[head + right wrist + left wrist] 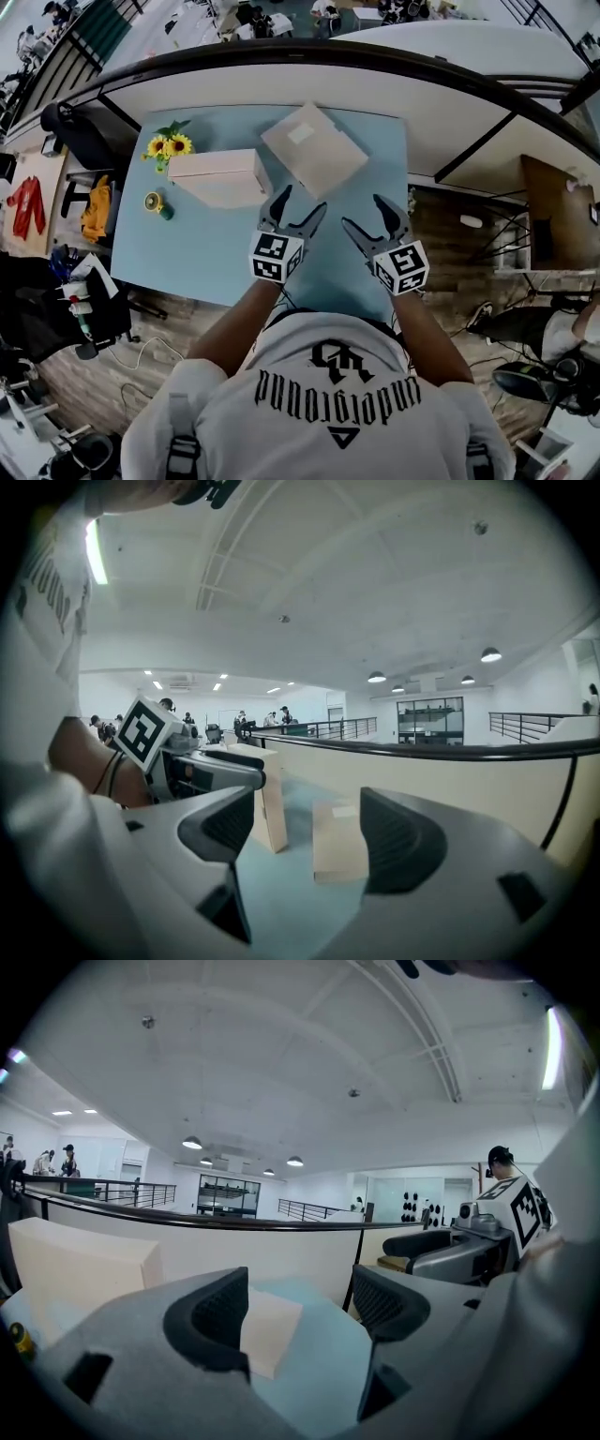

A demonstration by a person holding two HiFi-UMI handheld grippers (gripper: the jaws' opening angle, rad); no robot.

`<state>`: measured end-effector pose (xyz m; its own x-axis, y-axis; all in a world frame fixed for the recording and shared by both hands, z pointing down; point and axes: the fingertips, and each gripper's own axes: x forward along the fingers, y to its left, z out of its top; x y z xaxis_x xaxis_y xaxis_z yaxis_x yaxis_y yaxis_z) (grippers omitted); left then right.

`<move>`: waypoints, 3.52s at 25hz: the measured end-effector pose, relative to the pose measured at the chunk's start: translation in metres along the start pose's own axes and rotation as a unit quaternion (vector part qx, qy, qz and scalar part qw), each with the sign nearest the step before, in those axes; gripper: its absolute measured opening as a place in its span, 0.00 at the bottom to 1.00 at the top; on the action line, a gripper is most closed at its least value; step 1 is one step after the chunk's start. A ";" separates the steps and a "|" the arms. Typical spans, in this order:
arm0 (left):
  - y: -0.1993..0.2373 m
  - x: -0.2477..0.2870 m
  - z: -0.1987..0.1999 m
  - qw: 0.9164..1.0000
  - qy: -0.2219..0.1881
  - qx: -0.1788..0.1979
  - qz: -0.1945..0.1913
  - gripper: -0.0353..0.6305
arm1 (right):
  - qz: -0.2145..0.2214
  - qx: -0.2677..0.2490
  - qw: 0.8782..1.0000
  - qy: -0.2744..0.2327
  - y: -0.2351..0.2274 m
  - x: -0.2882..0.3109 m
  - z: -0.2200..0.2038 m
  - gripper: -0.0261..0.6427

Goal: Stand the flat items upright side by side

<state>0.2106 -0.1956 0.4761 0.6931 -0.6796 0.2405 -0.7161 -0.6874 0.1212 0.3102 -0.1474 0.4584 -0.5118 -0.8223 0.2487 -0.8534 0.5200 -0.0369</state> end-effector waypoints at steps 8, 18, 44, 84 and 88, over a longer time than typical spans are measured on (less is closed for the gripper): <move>0.008 0.029 -0.013 0.998 0.022 -0.038 0.051 0.59 | 0.053 -0.002 0.998 0.022 -0.039 0.020 -0.006 0.57; 0.024 0.065 -0.049 0.985 0.046 -0.103 0.130 0.59 | 0.130 -0.015 0.989 0.064 -0.092 0.055 -0.032 0.57; 0.136 0.158 -0.153 0.939 0.134 -0.208 0.237 0.61 | 0.215 -0.023 0.952 0.217 -0.178 0.256 -0.132 0.60; 0.127 0.189 -0.212 0.908 0.196 -0.288 0.234 0.58 | 0.168 0.075 0.933 0.309 -0.207 0.252 -0.212 0.56; 0.100 0.181 -0.190 0.918 0.188 -0.263 0.228 0.59 | 0.151 0.077 0.943 0.286 -0.209 0.215 -0.194 0.56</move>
<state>0.2489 -0.3385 0.7151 0.3048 -0.6611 0.6856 -0.9341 -0.0670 0.3507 0.3971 -0.3882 0.7078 -0.6343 -0.3609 0.6837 -0.7044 0.6342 -0.3187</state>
